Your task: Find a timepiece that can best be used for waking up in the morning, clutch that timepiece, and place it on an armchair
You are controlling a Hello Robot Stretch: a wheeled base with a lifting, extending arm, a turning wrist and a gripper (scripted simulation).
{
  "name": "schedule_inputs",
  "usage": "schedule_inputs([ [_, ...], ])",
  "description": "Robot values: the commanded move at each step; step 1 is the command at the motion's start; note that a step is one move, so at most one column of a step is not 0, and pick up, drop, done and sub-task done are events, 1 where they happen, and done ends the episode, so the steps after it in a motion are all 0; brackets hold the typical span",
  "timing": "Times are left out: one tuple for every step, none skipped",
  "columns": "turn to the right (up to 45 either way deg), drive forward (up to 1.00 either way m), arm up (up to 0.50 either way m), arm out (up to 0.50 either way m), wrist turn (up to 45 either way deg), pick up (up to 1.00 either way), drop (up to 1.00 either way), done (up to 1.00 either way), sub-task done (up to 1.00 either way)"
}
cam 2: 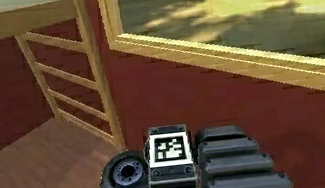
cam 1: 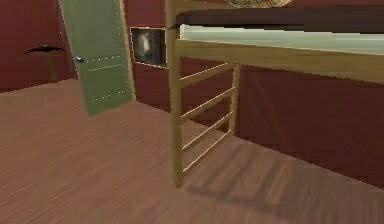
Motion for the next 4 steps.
schedule_inputs([
  [0.0,0.55,0.0,0.0,0.0,0.0,0.0,0.0,0.0],
  [-45.0,0.0,0.0,0.0,0.0,0.0,0.0,0.0,0.0],
  [-18.0,0.0,0.0,0.0,0.0,0.0,0.0,0.0,0.0],
  [0.0,0.45,0.0,0.0,0.0,0.0,0.0,0.0,0.0],
])
